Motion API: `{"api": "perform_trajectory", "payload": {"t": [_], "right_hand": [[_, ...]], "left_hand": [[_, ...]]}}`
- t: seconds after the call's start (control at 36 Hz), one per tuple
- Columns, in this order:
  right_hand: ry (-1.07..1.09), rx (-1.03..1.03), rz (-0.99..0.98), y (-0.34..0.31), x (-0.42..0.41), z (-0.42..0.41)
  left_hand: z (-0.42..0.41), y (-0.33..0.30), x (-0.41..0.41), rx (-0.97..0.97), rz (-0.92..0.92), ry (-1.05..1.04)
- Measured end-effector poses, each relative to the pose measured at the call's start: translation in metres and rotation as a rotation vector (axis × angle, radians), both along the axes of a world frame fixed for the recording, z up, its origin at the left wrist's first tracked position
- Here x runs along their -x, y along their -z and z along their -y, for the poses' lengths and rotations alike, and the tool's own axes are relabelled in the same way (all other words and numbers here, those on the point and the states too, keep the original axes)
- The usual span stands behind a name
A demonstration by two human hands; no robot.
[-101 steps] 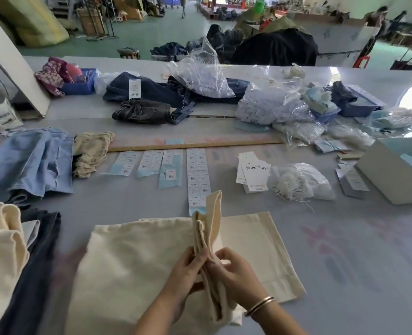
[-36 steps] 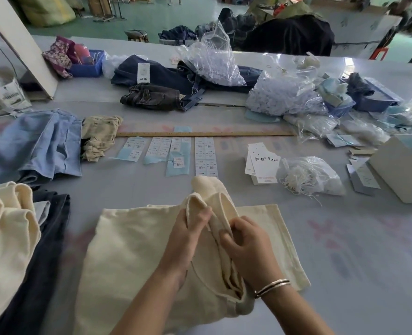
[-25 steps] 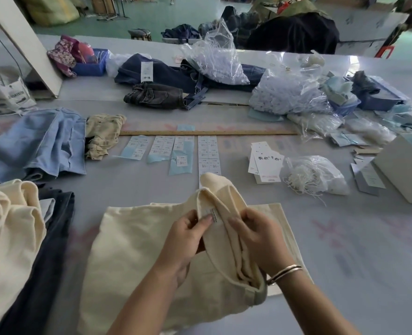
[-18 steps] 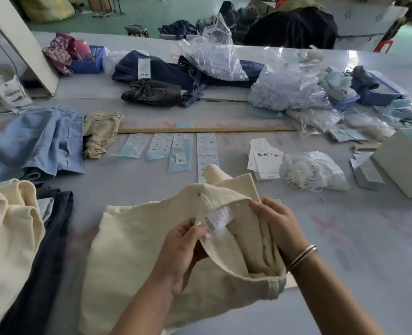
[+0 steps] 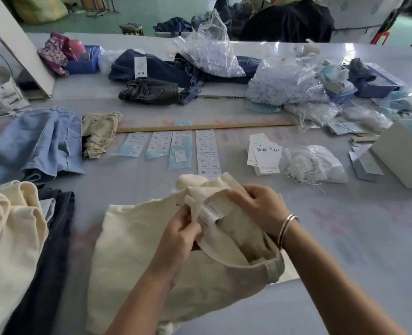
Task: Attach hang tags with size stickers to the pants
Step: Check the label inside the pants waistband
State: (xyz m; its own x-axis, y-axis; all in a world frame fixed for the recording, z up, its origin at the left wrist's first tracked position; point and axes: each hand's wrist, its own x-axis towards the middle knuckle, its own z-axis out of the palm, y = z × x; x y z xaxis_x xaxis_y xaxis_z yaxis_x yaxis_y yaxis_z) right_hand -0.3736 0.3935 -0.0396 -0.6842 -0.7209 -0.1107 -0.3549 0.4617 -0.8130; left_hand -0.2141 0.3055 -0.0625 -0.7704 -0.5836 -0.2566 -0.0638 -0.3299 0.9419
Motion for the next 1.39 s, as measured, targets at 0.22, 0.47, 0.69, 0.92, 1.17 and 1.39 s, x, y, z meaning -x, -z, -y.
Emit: {"api": "perform_trajectory", "payload": {"t": [0.22, 0.47, 0.69, 0.92, 1.17, 1.39], "right_hand": [[-0.126, -0.111, -0.194, 0.001, -0.012, 0.009], [-0.151, -0.122, -0.191, -0.001, -0.002, 0.014], [-0.106, -0.145, -0.094, 0.002, 0.005, 0.014], [-0.096, -0.133, -0.096, 0.006, 0.008, 0.014], [-0.085, -0.136, -0.067, 0.009, 0.012, 0.013], [-0.052, -0.097, 0.058, 0.02, 0.024, 0.001]], "left_hand": [[0.0, -0.007, -0.002, 0.024, 0.036, -0.049], [0.007, -0.008, -0.015, 0.0, -0.014, -0.02], [-0.001, -0.007, -0.016, 0.024, -0.072, 0.045], [-0.008, -0.007, -0.018, 0.028, -0.06, 0.026], [-0.005, -0.003, -0.015, 0.061, -0.07, 0.025], [-0.007, 0.005, 0.002, -0.019, -0.087, 0.199]]}}
